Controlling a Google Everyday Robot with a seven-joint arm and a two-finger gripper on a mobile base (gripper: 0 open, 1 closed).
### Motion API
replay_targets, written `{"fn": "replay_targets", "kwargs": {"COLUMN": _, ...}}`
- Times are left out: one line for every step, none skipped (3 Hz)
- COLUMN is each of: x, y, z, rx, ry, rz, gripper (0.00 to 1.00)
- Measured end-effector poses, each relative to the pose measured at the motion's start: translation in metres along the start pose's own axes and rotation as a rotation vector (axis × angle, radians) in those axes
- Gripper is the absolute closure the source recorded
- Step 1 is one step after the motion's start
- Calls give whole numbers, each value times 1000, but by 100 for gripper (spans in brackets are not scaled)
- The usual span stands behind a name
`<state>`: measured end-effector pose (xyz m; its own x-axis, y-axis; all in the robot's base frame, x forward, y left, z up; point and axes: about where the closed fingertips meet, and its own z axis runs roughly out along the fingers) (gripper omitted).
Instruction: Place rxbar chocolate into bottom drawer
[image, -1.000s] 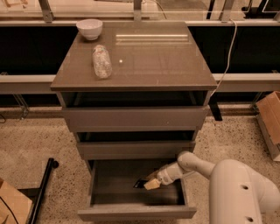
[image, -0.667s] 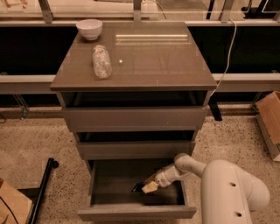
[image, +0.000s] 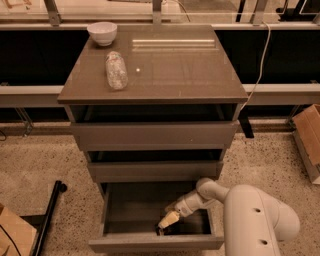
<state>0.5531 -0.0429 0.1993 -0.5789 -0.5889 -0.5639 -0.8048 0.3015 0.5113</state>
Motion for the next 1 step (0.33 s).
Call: {"fn": "replay_targets", "kwargs": {"x": 0, "y": 1, "z": 1, "rx": -2, "ry": 1, "rz": 0, "gripper": 0}}
